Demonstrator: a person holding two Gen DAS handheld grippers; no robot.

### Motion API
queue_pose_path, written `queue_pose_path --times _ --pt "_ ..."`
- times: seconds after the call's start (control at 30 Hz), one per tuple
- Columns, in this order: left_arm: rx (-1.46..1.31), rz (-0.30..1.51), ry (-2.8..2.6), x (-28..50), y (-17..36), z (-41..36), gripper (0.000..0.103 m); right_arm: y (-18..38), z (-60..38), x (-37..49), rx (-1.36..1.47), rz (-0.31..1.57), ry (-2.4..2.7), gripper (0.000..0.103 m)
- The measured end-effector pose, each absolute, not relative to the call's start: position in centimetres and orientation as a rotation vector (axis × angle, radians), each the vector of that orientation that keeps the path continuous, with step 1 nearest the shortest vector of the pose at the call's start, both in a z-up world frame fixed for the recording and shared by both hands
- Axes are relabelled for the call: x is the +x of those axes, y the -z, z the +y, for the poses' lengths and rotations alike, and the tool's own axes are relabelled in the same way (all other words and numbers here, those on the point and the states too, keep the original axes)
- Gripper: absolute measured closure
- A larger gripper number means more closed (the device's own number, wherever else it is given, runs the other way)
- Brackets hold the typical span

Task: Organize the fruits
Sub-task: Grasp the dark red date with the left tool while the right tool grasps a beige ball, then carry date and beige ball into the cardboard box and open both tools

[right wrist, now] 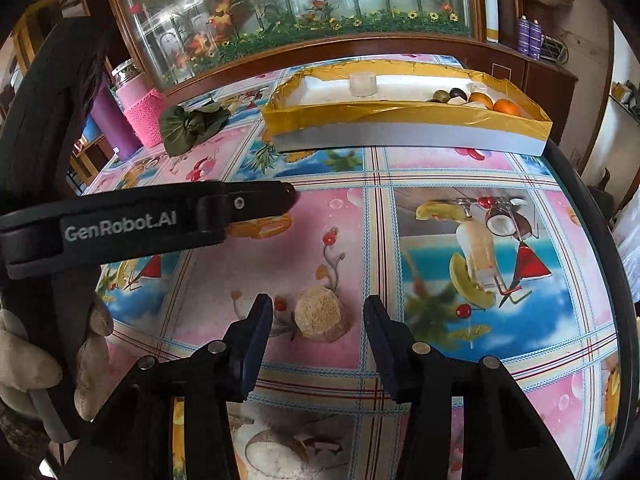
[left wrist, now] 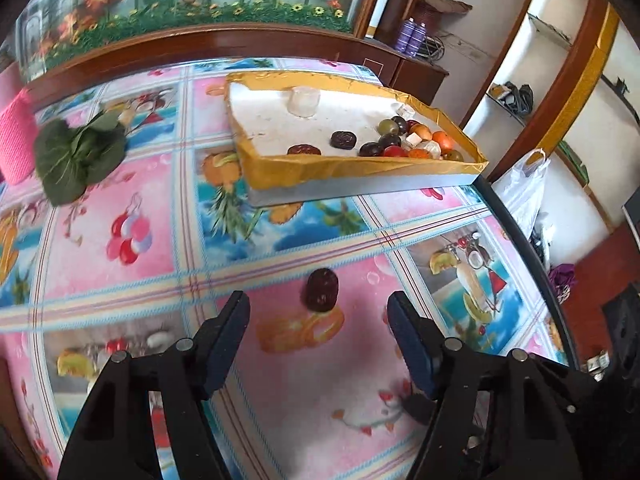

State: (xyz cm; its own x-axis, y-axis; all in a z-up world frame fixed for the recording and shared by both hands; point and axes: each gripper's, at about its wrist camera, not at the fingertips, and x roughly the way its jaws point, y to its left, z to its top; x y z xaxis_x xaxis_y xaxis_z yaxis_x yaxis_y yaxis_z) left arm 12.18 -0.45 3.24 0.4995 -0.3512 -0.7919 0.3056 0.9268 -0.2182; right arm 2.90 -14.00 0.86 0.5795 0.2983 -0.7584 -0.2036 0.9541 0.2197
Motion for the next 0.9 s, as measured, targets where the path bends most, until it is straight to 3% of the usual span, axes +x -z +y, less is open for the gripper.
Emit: queue_pose_path --times 0.07,0.13,0.23,0.27,0.3,0.33,0.6,0.9 --pt "-0.027 0.977 0.404 12.9 -2.7 -1.2 0.042 -0.8 -14.7 2.7 0.128 0.9 -0.278 0.074" --pt "-0.016 0.991 0.409 13.4 -2.2 -1.7 0.054 -0.7 -15.7 2.5 0.183 0.895 -0.282 0.076" --pt "0.014 0.97 0.397 13.6 -1.9 -2.4 0.057 -0.7 -16.4 2.3 0.218 0.888 -0.275 0.076" --pt "0.026 0.96 0.388 13.5 -1.9 -2.5 0.063 -0.7 -16.5 2.2 0.218 0.886 -0.274 0.076" --pt "0.038 0.958 0.382 13.5 -1.9 -2.6 0.079 -0.7 -16.4 2.2 0.211 0.884 -0.271 0.076" --pt "0.054 0.953 0.366 13.3 -1.8 -2.6 0.085 -0.7 -16.2 2.3 0.203 0.882 -0.269 0.076" --pt "0.01 0.915 0.337 9.5 -3.5 0.6 0.085 -1.4 -16.1 1.8 0.174 0.824 -0.247 0.076" --pt "-0.068 0.813 0.256 -0.8 -8.0 9.7 0.085 -1.9 -15.3 1.3 0.157 0.809 -0.259 0.076"
